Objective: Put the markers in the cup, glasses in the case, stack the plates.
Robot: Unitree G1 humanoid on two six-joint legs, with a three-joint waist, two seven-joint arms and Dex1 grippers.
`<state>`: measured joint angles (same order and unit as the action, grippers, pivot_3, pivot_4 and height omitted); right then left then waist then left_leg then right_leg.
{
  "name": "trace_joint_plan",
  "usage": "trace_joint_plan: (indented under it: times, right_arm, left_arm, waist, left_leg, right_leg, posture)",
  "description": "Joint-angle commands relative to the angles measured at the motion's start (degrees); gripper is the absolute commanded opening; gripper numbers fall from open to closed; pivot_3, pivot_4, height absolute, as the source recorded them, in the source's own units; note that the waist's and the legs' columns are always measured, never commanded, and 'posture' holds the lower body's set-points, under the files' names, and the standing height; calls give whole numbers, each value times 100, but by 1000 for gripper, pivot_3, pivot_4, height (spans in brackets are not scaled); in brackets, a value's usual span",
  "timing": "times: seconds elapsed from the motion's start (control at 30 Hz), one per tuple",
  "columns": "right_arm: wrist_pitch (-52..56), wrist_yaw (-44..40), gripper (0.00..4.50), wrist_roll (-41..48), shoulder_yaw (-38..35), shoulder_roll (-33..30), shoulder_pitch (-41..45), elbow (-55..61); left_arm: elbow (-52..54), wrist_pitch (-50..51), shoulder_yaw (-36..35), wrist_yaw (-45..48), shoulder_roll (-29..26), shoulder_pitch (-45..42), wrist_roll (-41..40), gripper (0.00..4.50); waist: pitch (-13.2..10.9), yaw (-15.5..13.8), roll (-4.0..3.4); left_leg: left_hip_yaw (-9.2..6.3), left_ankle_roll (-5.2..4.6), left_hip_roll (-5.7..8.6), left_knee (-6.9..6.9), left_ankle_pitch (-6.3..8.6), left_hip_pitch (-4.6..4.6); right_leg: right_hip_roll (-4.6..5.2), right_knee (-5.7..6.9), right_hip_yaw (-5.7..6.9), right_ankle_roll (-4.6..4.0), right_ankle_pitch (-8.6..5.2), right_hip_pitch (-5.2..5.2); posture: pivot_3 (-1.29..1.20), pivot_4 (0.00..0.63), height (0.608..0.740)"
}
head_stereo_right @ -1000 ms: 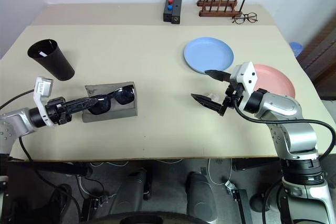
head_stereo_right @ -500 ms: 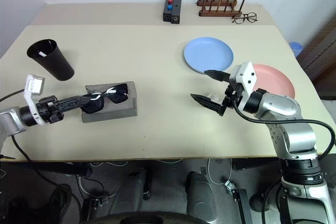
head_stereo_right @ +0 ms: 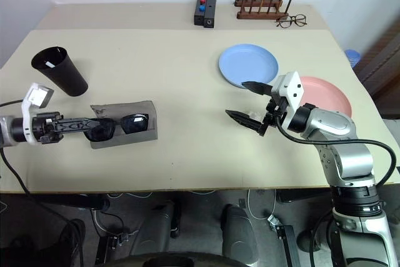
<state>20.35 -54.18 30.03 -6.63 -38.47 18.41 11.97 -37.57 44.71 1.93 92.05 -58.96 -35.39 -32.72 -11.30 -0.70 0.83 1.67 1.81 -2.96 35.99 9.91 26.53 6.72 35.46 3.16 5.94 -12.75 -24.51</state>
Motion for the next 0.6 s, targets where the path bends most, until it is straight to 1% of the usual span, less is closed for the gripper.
trace_joint_plan:
  times: [0.03,0.17,0.3,0.33,0.37,0.4,0.5,0.53,0.57,0.6]
  right_arm:
    - [-54,16,4500,47,-109,-13,16,162]
    - [-33,26,4500,55,-117,-22,20,181]
    - [-17,36,4500,60,-124,-36,14,210]
    - [-8,37,4500,66,-131,-43,14,218]
    - [0,40,4500,70,-134,-46,17,224]
    - [7,43,4500,73,-136,-49,20,227]
    - [15,44,4500,70,-135,-51,13,234]
    - [14,47,4500,65,-131,-47,9,237]
    - [16,49,4500,64,-130,-45,6,240]
    - [23,56,4500,66,-126,-39,9,246]
  left_arm:
    - [-533,-289,364,45,14,-440,193,72]
    - [-1186,-578,656,45,273,-903,398,72]
    - [-1575,-537,902,45,437,-1177,395,72]
    - [-1614,-531,946,45,456,-1213,376,518]
    - [-1636,-574,994,45,462,-1236,363,1060]
    - [-1629,-561,1070,45,447,-1250,330,1290]
    - [-1695,-753,1184,45,406,-1314,348,2683]
    - [-1712,-814,1231,45,369,-1328,362,3269]
    - [-1756,-878,1236,45,347,-1353,377,3632]
    - [-1802,-895,1247,45,301,-1397,370,4175]
  waist:
    - [0,1,0]
    - [0,-3,0]
    - [0,-1,1]
    - [0,-1,1]
    - [0,-1,1]
    - [0,1,1]
    - [-1,1,3]
    - [-1,-1,3]
    - [-1,-2,3]
    - [-1,-1,3]
  left_leg:
    - [0,0,0,0,0,0]
    - [0,-3,0,2,-2,2]
    - [0,-4,0,6,-2,1]
    - [0,-4,0,6,-3,1]
    - [-1,-4,0,6,-3,0]
    - [-1,-4,0,6,-3,0]
    - [-1,-5,0,6,-3,2]
    - [-2,-5,0,6,-3,2]
    - [-1,-5,0,6,-3,2]
    - [-1,-5,0,7,-3,2]
  right_leg:
    - [0,0,0,0,0,0]
    - [0,1,0,1,0,0]
    - [0,3,0,1,0,2]
    - [0,4,0,1,0,2]
    - [0,5,0,1,0,2]
    - [0,6,0,1,0,2]
    - [0,6,0,1,0,1]
    - [0,6,0,1,0,1]
    - [0,6,0,1,0,1]
    - [0,6,0,1,0,1]
  posture:
    - [0,150,740]
    - [0,150,740]
    - [0,150,740]
    - [0,150,740]
    - [0,150,740]
    - [0,150,740]
    - [0,150,740]
    - [0,150,740]
    - [0,150,740]
    - [0,150,740]
